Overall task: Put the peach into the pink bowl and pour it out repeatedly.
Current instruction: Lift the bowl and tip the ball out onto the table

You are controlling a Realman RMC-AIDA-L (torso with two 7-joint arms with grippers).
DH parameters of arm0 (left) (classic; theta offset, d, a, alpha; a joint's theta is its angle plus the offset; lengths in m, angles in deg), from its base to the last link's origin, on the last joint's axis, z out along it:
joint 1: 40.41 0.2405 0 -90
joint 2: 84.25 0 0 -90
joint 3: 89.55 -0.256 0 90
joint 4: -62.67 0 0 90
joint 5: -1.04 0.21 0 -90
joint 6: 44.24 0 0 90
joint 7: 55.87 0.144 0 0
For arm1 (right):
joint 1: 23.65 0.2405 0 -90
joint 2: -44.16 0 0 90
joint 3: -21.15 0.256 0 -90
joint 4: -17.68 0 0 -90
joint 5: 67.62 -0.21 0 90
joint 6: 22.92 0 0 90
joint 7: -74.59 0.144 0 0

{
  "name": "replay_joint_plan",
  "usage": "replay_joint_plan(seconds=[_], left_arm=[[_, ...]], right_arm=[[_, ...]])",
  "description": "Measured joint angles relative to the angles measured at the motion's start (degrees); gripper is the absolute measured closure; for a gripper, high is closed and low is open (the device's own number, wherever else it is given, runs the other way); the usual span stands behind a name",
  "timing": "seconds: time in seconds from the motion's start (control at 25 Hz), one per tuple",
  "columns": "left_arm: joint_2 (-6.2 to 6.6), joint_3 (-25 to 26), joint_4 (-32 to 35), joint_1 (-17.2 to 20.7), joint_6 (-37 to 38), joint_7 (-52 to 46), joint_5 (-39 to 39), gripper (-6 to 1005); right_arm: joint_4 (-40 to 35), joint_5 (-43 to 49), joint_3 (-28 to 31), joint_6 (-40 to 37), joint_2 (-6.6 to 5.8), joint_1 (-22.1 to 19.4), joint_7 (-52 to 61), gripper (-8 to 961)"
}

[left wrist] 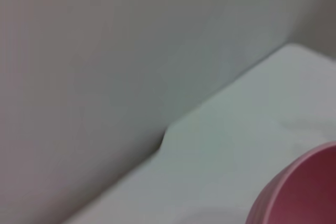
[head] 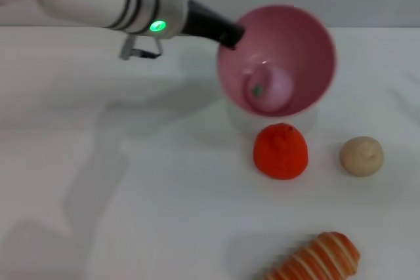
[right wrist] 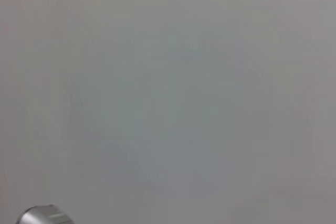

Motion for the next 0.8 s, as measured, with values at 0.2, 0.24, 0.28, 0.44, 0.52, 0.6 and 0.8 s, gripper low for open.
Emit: replay_joint_plan(seconds=[0.2,0.24,0.28,0.44,0.52,0.6,0.8], left_arm=[[-0.20,-9.43,-2.28,0.69,18.22,6.76,-7.15,942],[-0.20,-9.43,-2.28,0.69,18.22,6.76,-7.15,942],[-0.26,-19.78,-2.69,3.95,36.77,9.07,-11.01,942],[-0.28,-33.31,-4.62,7.54,58.88,10.51,-10.72,942],[-0.29,-35.72,-5.48,8.14,62.95,11.59,-10.44,942],[-0.31,-37.39,-6.60,8.62,66.04,12.14,-10.31,942],[-0.17,-38.64,-8.68,9.53,70.34,12.27,-10.15,941]], right_arm=[[4.78,-4.71,2.36,-2.80,0.12,-1.81,-3.36,294],[4.78,-4.71,2.36,-2.80,0.12,-1.81,-3.36,295],[5.32,-5.79,2.88,-4.24,0.07,-2.18,-3.46,296],[6.03,-10.83,5.00,-11.26,0.25,-3.59,-3.32,300],[6.95,-14.44,5.53,-14.27,0.44,-4.19,-3.62,302],[9.46,-19.77,5.76,-17.51,0.43,-4.97,-4.96,303],[11.19,-22.06,7.39,-19.56,0.36,-5.13,-5.96,308]])
